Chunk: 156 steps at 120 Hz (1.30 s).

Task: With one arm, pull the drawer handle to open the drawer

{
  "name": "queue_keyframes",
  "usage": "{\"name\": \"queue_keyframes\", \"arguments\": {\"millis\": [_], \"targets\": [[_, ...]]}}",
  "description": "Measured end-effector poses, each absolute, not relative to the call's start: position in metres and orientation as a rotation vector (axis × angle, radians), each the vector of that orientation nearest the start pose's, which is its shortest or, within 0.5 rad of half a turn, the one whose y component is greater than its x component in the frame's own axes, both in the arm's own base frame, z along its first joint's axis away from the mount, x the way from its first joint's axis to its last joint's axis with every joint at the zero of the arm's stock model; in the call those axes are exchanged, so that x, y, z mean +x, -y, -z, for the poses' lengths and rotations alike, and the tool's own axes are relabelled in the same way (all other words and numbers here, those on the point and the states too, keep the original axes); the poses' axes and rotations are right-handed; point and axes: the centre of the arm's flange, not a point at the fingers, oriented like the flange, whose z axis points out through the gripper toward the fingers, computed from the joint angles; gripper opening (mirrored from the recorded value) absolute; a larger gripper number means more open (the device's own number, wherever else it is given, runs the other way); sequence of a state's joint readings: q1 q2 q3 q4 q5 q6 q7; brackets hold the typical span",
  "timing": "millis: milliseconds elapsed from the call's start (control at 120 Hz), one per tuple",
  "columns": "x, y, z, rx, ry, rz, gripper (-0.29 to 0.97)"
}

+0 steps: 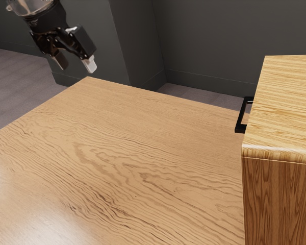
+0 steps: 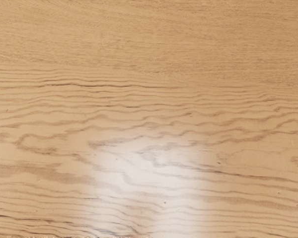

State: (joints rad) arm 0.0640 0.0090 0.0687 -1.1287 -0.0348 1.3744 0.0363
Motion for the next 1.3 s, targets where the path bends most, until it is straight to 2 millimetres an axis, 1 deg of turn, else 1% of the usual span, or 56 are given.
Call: {"name": "queue_keyframes", "arguments": {"millis": [108, 150, 183, 208, 242, 300, 350, 375, 408, 433, 467, 558, 608, 650, 742, 808, 883, 917, 1042, 1158, 1300], "targets": [[0.515, -0.053, -0.789, -3.149, 0.153, 0.331, 0.68], [0.519, -0.042, -0.785, -3.158, 0.136, 0.316, 0.68], [0.523, -0.028, -0.781, -3.166, 0.106, 0.304, 0.68], [0.525, -0.014, -0.78, -3.172, 0.073, 0.299, 0.68], [0.526, 0.01, -0.779, -3.184, 0.019, 0.296, 0.68], [0.527, 0.061, -0.775, -3.208, -0.1, 0.287, 0.68], [0.523, 0.104, -0.774, -3.225, -0.205, 0.286, 0.68], [0.525, 0.124, -0.767, -3.238, -0.251, 0.272, 0.68], [0.529, 0.143, -0.759, -3.261, -0.292, 0.251, 0.68], [0.532, 0.15, -0.754, -3.279, -0.299, 0.243, 0.68], [0.536, 0.15, -0.751, -3.305, -0.282, 0.236, 0.68], [0.551, 0.132, -0.747, -3.355, -0.174, 0.28, 0.68], [0.559, 0.128, -0.745, -3.375, -0.13, 0.31, 0.68], [0.565, 0.131, -0.742, -3.388, -0.105, 0.332, 0.68], [0.576, 0.143, -0.732, -3.416, -0.065, 0.385, 0.68], [0.584, 0.147, -0.724, -3.448, -0.015, 0.423, 0.68], [0.591, 0.145, -0.717, -3.471, 0.054, 0.458, 0.68], [0.595, 0.144, -0.71, -3.477, 0.088, 0.463, 0.68], [0.611, 0.139, -0.693, -3.487, 0.19, 0.501, 0.68], [0.625, 0.14, -0.677, -3.491, 0.254, 0.517, 0.68], [0.637, 0.142, -0.666, -3.498, 0.314, 0.548, 0.68]]}}
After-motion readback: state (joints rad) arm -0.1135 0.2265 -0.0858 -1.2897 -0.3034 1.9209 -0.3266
